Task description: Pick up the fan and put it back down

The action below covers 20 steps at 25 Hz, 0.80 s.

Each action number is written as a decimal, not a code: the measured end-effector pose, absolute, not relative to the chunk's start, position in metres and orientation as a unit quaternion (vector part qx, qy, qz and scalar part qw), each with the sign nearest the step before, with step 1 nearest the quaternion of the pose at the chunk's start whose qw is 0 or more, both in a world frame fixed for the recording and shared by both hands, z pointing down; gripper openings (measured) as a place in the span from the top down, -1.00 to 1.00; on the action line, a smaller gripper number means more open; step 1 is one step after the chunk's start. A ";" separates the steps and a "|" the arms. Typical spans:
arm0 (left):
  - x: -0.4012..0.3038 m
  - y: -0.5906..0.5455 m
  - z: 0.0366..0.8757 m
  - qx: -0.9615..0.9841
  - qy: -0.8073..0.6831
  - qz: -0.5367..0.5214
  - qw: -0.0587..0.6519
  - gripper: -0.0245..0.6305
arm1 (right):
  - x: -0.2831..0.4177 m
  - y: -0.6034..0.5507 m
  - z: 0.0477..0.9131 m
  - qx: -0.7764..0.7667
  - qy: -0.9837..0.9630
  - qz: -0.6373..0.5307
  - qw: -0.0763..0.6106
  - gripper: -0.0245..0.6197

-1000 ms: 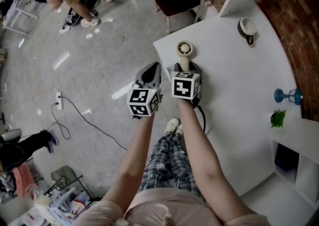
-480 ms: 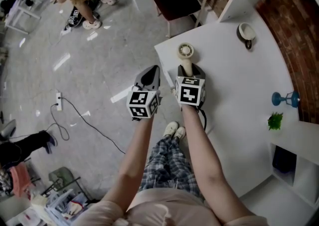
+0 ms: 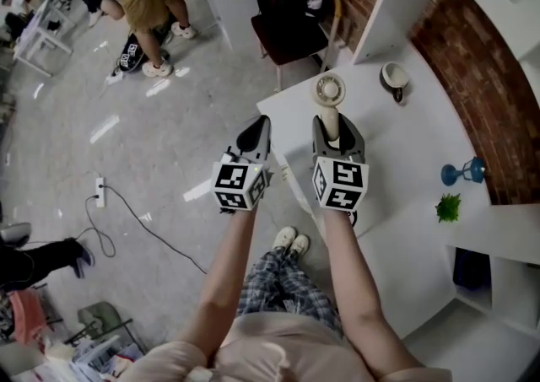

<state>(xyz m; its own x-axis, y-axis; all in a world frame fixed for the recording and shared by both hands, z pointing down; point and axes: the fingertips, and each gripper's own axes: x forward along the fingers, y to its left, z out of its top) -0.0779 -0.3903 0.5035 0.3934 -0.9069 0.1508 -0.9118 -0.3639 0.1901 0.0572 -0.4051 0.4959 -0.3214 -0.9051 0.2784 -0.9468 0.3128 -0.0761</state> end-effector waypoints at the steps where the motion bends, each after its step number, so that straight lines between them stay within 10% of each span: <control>1: -0.076 -0.387 0.491 0.827 -0.551 0.006 0.113 0.84 | 0.062 -0.400 0.479 0.577 -0.807 0.103 0.076 0.29; 20: -0.055 -0.375 0.439 0.830 -0.554 0.007 0.070 0.84 | 0.103 -0.362 0.425 0.589 -0.805 0.057 0.040 0.28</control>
